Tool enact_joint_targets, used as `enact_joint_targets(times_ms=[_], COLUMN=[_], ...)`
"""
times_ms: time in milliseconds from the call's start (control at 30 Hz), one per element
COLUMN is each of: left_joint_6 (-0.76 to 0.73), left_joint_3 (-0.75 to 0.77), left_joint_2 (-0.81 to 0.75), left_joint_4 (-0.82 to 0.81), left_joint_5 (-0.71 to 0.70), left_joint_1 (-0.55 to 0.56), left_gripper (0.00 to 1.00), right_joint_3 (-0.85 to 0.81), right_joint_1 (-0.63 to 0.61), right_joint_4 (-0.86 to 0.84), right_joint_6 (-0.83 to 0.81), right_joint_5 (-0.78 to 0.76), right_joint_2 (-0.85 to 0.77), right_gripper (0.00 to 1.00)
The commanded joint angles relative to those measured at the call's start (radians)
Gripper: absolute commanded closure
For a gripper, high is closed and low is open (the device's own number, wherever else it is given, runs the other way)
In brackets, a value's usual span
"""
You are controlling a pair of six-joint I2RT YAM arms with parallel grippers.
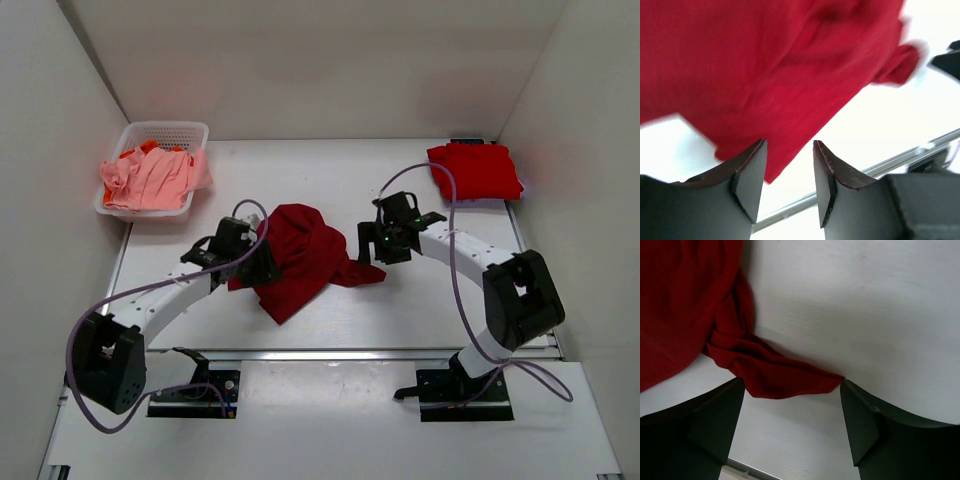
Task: Fold and stack the t-shirts
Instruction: Move the tshirt to the center of the board, then flatten out the tshirt
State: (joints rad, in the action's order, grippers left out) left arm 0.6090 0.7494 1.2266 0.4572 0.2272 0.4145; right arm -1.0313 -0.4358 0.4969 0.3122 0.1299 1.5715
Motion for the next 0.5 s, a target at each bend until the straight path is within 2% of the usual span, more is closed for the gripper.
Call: enact_joint_targets(times_ms=[0,67,100,233,267,300,333,400,433,467], left_joint_6=[0.047,0.057,0.058,0.055,0.052,0.052,0.054,0.052,0.051,0.045], left_joint_3=[-0.093,-0.122,-0.125,-0.157,-0.157,-0.166,-0.176,-0.180,-0.177,-0.159], left_joint_2=[0.014,0.037,0.042,0.053,0.057,0.072,0.094,0.135,0.158,0.174], left_joint_4=[0.023,0.020,0.021,0.027,0.035,0.026,0.014,-0.012,-0.028,-0.034], left_joint_5=[-0.020,-0.017,-0.015,-0.040,-0.052,-0.069,-0.060,-0.057,-0.051,-0.051], left_joint_1=[0.055,0.081,0.098,0.125,0.138,0.139,0.145,0.150,0.152,0.150], left_gripper=[0.49,0.49,0.43,0.40,0.39,0.39,0.37,0.38,0.52,0.75], right_joint_3=[0.034,0.037,0.031,0.040,0.039,0.037,0.034,0.004,-0.007,-0.022], right_joint_1=[-0.030,-0.050,-0.061,-0.101,-0.110,-0.103,-0.103,-0.093,-0.099,-0.104], right_joint_4=[-0.101,-0.109,-0.098,-0.093,-0.095,-0.093,-0.083,-0.060,-0.037,-0.031], right_joint_6=[0.062,0.067,0.070,0.076,0.073,0.074,0.073,0.067,0.067,0.061], right_joint_5=[0.039,0.033,0.021,0.008,0.010,0.032,0.049,0.065,0.056,0.054], right_joint_2=[0.035,0.065,0.087,0.117,0.130,0.145,0.163,0.189,0.196,0.191], right_gripper=[0.25,0.24,0.24,0.27,0.35,0.38,0.48,0.79,1.00,1.00])
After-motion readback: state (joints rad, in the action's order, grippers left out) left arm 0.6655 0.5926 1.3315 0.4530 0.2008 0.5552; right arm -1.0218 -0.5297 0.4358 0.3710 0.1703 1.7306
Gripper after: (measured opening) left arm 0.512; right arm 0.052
